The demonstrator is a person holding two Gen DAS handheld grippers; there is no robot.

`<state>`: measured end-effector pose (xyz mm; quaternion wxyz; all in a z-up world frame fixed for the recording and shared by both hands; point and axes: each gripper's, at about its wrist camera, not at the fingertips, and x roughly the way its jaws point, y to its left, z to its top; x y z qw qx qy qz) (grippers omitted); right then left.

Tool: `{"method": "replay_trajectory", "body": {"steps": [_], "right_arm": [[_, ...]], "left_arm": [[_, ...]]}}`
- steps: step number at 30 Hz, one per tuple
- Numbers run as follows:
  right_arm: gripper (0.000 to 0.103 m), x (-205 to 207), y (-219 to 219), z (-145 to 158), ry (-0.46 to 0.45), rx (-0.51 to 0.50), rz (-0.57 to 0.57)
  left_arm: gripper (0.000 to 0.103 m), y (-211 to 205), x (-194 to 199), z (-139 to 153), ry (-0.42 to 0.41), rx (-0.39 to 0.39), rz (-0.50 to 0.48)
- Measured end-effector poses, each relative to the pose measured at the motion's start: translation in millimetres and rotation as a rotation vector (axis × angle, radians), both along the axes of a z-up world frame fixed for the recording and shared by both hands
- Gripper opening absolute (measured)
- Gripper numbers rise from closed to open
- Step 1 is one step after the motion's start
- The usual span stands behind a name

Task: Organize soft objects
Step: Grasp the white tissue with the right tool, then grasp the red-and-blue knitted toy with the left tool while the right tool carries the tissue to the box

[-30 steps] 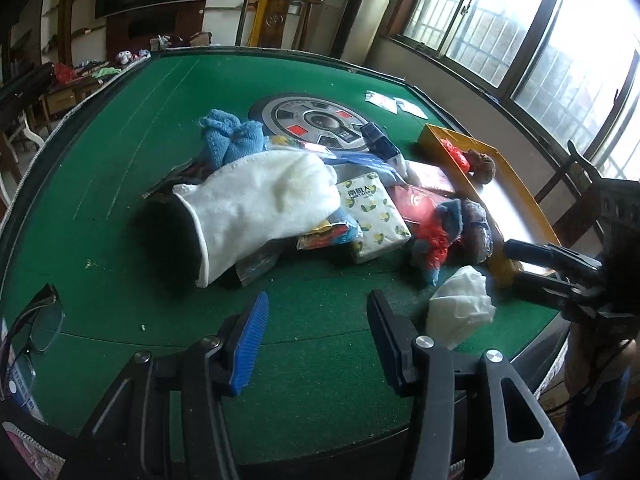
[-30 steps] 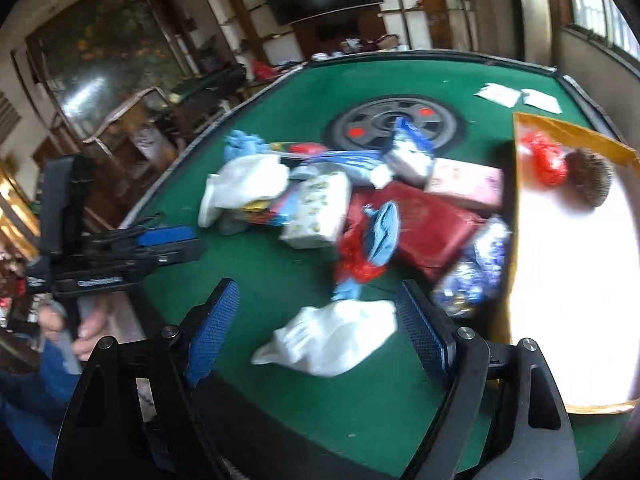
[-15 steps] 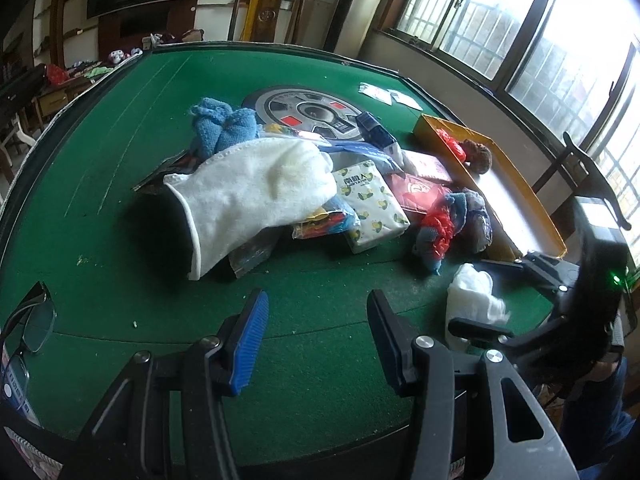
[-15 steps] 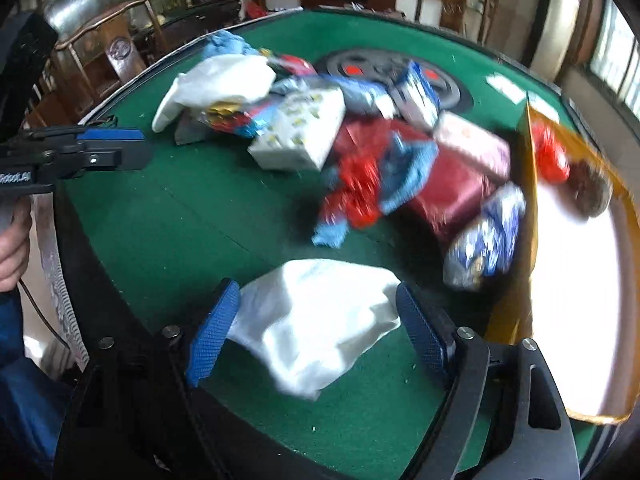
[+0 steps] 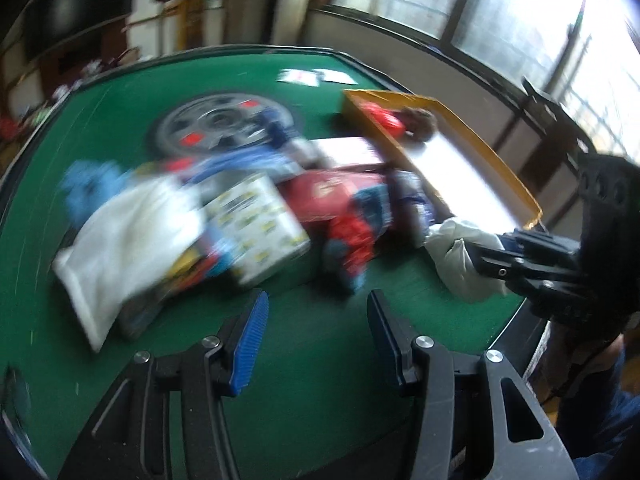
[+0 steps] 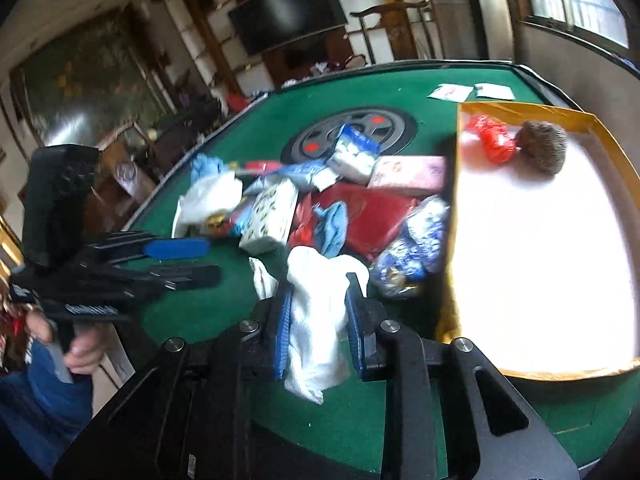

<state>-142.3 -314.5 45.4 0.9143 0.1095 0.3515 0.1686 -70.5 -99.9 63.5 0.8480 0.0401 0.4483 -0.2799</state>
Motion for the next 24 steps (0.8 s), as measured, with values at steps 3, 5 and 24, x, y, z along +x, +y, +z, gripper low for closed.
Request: {"method": "replay_trajectory", "body": {"steps": [3,5,24], "right_arm": [[0.024,-6,-11,3,-0.006,0.023,-0.024],[0.024,-9,-18,5,-0.006,0.036,-0.042],[0.024,-17,-51,4,-0.02,0.129,-0.108]], "left_arm": [[0.052,-28,12,-4,-0.003,0.043,-0.053],[0.052,-42,19,-9,-0.008,0.066,-0.08],[0.032,-56,26,-16,-0.052,0.106,-0.011]]}}
